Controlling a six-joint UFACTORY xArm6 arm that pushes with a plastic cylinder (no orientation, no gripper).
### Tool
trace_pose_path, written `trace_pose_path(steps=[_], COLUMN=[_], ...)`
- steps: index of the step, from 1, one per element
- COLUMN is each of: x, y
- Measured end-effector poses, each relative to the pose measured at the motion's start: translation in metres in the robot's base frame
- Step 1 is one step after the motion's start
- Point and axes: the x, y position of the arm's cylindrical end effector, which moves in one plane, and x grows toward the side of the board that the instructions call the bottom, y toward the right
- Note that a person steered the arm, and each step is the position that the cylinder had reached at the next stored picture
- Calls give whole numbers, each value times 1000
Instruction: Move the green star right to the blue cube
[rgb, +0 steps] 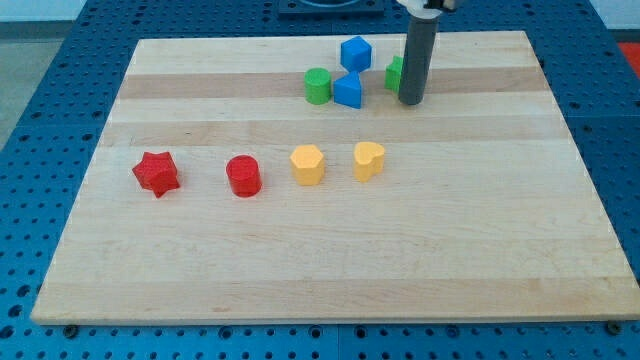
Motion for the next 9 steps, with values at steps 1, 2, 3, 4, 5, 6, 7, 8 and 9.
trace_pose_path(steps=[1, 2, 3, 4, 5, 6, 7, 8, 9], x=[-14, -25, -24, -18, -18, -18, -18, -19, -22], y=[28, 35, 27, 15, 15, -1, -28, -44, -48])
